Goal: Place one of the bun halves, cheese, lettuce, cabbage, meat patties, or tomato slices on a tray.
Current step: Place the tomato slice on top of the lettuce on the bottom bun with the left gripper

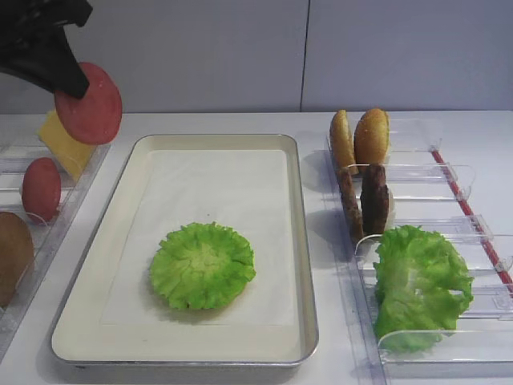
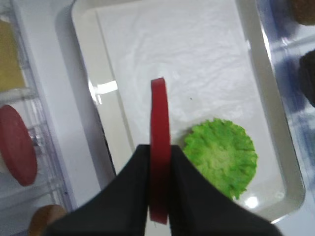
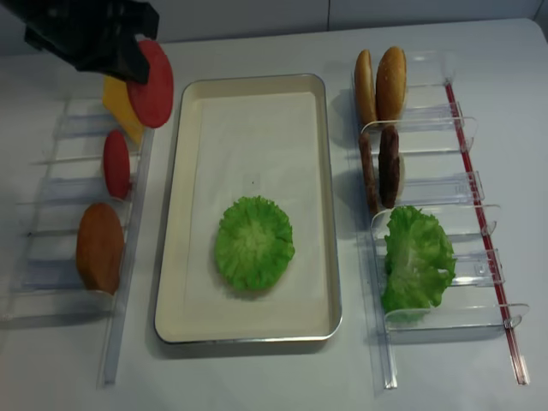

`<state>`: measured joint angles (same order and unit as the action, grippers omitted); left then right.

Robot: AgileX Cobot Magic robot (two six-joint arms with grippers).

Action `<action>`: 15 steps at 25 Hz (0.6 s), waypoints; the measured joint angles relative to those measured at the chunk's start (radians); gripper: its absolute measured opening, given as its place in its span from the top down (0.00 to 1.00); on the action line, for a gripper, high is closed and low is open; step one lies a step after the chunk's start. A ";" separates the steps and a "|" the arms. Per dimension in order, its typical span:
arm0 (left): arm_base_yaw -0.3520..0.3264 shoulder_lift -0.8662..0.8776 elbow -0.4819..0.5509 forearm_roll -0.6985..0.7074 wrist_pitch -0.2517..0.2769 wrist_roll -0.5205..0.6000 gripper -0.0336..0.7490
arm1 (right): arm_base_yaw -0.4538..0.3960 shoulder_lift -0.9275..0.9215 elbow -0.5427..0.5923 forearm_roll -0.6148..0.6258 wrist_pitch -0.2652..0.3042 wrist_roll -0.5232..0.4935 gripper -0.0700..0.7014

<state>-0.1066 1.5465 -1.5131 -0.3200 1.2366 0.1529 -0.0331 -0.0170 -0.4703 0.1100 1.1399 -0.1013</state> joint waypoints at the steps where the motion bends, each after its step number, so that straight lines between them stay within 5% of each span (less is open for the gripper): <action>1: -0.002 -0.026 0.032 -0.014 0.000 0.013 0.86 | 0.000 0.000 0.000 0.000 0.000 0.000 0.40; 8: -0.002 -0.165 0.284 -0.171 0.000 0.129 0.86 | 0.000 0.000 0.000 0.000 0.000 0.000 0.40; 15: -0.002 -0.188 0.534 -0.477 -0.011 0.330 0.86 | 0.000 0.000 0.000 0.000 0.000 0.000 0.40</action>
<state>-0.1083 1.3586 -0.9791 -0.7970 1.2261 0.4833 -0.0331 -0.0170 -0.4703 0.1100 1.1399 -0.1013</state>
